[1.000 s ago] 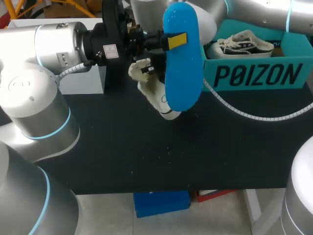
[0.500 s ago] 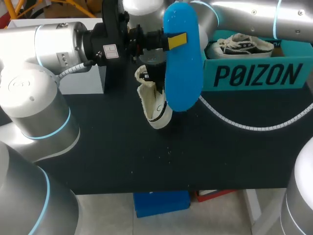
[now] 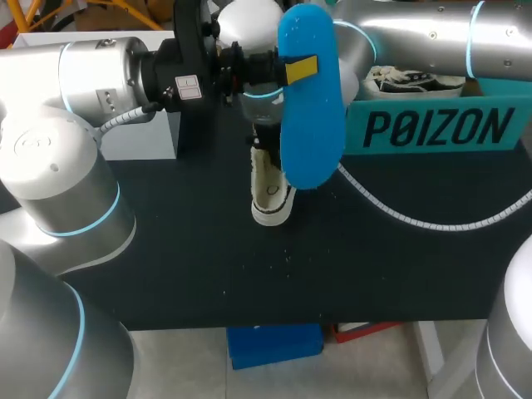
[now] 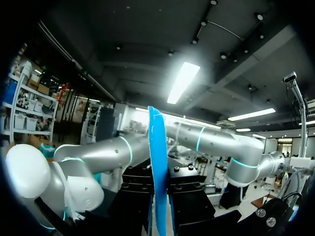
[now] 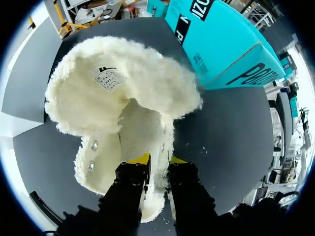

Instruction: Take the shoe out of the shoebox, open the shoe tongue, remove and reinsert the insole, then place the shoe into the shoebox

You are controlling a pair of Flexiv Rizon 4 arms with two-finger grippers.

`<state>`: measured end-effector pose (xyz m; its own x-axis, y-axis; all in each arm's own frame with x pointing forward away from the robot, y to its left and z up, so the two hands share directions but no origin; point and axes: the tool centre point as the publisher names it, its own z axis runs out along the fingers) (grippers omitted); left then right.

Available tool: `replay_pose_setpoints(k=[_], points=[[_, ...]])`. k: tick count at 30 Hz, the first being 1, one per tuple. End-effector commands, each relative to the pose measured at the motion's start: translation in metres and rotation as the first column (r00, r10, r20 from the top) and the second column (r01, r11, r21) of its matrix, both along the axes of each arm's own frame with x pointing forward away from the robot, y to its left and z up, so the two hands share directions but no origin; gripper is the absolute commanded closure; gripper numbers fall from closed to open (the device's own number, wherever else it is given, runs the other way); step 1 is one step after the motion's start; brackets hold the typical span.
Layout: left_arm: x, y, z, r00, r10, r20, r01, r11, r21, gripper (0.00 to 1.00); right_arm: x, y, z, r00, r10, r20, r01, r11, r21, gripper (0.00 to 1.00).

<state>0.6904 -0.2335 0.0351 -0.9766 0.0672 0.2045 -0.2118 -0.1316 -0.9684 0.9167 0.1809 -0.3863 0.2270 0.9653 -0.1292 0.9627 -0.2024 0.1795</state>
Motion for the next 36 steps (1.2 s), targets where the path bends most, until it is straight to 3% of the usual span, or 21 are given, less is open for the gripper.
replay_pose_setpoints(k=[1,7,12,15,16,18,34,36], points=[[-0.001,-0.001,-0.001,1.000,0.003,0.001,-0.003,1.000,-0.001,1.00,-0.008,-0.011,0.009,1.000,0.012,0.028,-0.014,0.996,0.085,0.00],[-0.001,-0.001,-0.001,1.000,0.003,0.001,-0.003,1.000,-0.001,1.00,-0.021,-0.012,0.035,0.997,0.038,0.066,-0.053,0.970,0.238,0.00],[-0.001,-0.001,-0.001,1.000,0.003,0.001,-0.003,1.000,-0.001,1.00,-0.031,-0.008,0.062,0.987,0.112,0.117,-0.153,0.882,0.446,0.00],[-0.001,-0.001,-0.001,1.000,0.003,0.001,-0.003,1.000,-0.001,1.00,-0.035,-0.003,0.072,0.980,0.188,0.066,-0.195,0.838,0.510,0.00],[-0.001,-0.001,-0.001,1.000,0.003,0.001,-0.003,1.000,-0.001,1.00,-0.036,-0.001,0.075,0.976,0.213,0.053,-0.205,0.801,0.563,0.00],[-0.001,-0.001,-0.001,1.000,0.003,0.001,-0.003,1.000,-0.001,1.00,-0.038,0.004,0.084,0.963,0.267,0.038,-0.240,0.785,0.571,0.00],[-0.001,-0.001,-0.001,1.000,0.003,0.001,-0.003,1.000,-0.001,1.00,-0.038,0.004,0.084,0.963,0.267,0.038,-0.240,0.785,0.571,0.00],[-0.001,-0.001,-0.001,1.000,0.003,0.001,-0.003,1.000,-0.001,1.00,-0.042,-0.004,0.086,0.970,0.240,0.029,-0.203,0.745,0.636,0.00]])
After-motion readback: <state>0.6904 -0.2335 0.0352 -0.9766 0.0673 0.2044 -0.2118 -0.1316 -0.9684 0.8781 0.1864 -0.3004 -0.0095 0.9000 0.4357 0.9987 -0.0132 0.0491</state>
